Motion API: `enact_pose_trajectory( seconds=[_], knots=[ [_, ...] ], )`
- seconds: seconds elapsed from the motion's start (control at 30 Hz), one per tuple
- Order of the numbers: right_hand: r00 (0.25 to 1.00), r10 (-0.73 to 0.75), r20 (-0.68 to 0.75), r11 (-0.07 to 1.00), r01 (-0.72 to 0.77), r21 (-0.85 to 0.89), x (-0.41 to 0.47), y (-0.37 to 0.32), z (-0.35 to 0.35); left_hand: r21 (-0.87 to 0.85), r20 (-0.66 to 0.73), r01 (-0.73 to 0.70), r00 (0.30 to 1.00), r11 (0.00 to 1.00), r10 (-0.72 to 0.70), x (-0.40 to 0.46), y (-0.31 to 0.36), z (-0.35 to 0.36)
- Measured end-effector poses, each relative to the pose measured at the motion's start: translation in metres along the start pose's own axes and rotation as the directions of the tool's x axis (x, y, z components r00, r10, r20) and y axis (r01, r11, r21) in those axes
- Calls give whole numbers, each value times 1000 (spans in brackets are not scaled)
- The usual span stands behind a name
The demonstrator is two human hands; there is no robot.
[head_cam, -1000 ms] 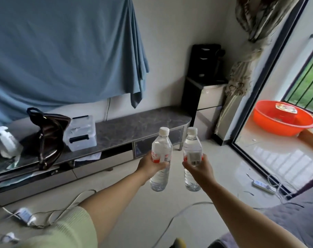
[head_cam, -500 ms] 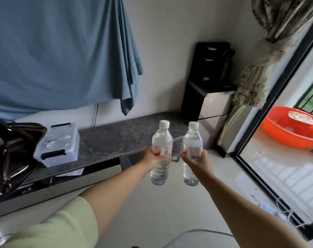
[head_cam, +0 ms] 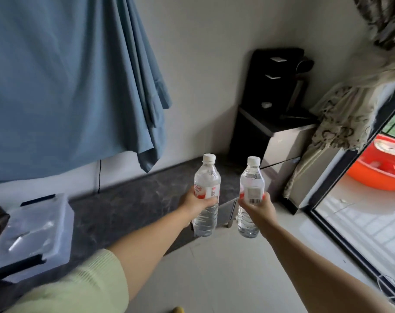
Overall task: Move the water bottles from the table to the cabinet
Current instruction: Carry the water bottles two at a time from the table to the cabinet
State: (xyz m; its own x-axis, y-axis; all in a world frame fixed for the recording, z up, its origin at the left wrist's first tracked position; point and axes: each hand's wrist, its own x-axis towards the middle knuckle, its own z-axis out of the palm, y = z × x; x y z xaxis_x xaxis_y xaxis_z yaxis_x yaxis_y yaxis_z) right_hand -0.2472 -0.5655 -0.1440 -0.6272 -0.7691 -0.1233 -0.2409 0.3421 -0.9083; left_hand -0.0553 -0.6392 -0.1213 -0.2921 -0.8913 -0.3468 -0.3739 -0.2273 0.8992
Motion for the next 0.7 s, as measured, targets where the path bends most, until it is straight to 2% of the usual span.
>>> enact_pose_trajectory(
  seconds=[0.13,0.27,0.43,0.7],
  knots=[
    [997,62,-45,997,-60,37,52,-24,38,-12,12,25,1000,1000,-25,74,17,-34],
    [995,99,-19,995,-98,15,99,-37,63,-49,34,82,996,995,-80,134,25,-49],
    [990,141,10,990,-141,-30,166,-43,82,-33,76,100,992,994,-97,199,27,-41],
    [983,141,118,986,-128,-111,330,-42,107,-11,46,95,995,995,-94,337,62,-6]
  ],
)
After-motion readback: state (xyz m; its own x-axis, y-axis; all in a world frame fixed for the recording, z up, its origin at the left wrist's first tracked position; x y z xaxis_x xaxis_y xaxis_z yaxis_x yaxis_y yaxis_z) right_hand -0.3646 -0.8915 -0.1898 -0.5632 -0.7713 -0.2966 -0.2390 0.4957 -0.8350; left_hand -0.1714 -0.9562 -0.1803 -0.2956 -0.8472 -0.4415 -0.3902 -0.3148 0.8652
